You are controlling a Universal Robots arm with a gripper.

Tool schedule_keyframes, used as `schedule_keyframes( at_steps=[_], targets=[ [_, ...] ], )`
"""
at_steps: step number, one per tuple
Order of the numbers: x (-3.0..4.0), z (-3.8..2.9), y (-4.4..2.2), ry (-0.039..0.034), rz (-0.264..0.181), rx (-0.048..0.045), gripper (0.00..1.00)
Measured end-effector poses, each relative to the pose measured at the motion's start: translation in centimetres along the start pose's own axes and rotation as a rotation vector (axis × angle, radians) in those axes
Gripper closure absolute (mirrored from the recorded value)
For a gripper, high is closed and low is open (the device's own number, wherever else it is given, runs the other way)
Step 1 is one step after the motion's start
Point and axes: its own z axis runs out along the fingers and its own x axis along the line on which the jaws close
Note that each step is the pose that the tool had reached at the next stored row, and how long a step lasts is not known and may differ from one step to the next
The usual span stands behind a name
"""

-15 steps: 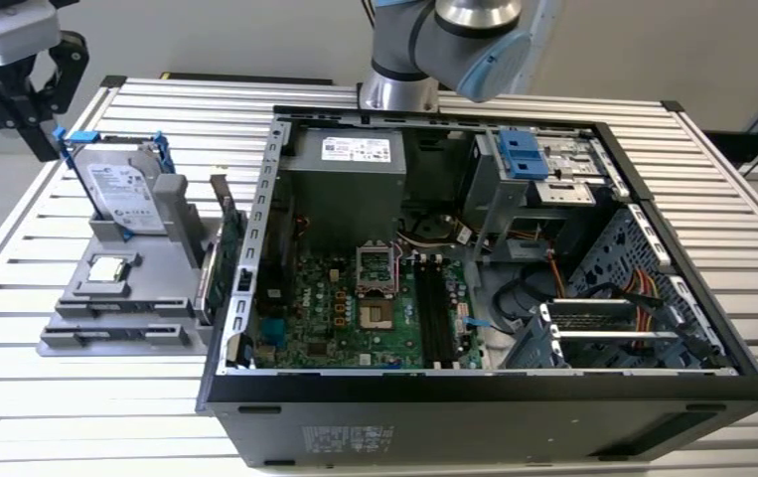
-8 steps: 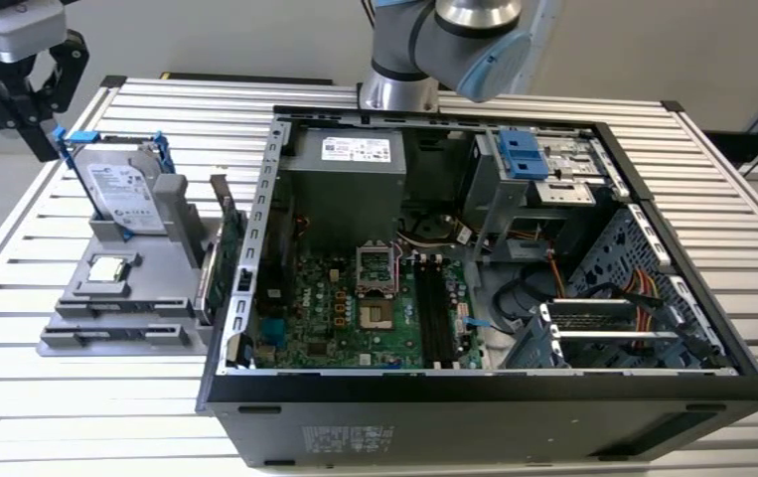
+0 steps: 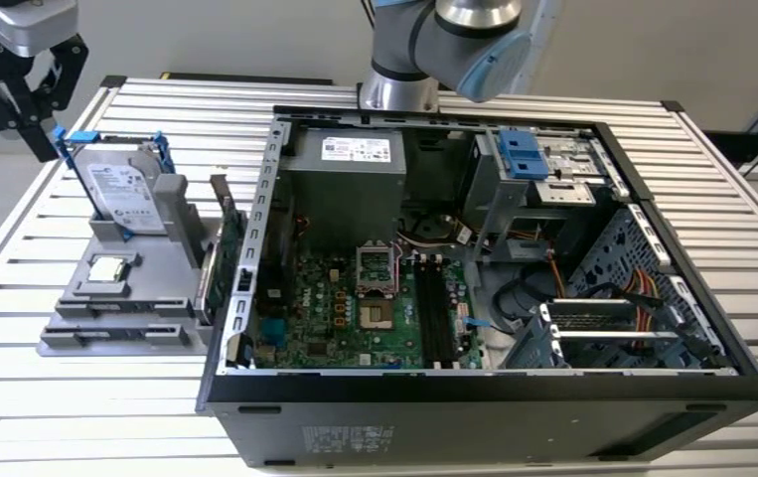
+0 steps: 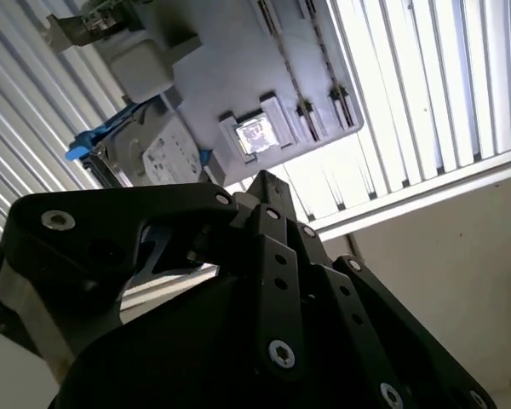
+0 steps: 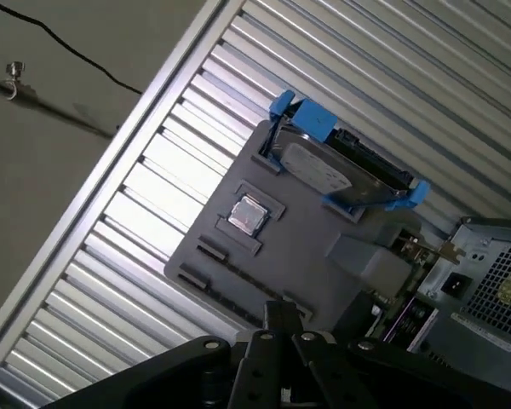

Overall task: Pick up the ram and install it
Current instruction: 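Reach for the ram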

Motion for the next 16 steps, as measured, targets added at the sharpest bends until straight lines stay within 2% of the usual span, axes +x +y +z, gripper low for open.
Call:
schedule_keyframes(
  at_steps=[16],
  targets=[
    [0.00,0.00,0.00,0.0112,-0.231,-0.0045,1.00]
  ],
)
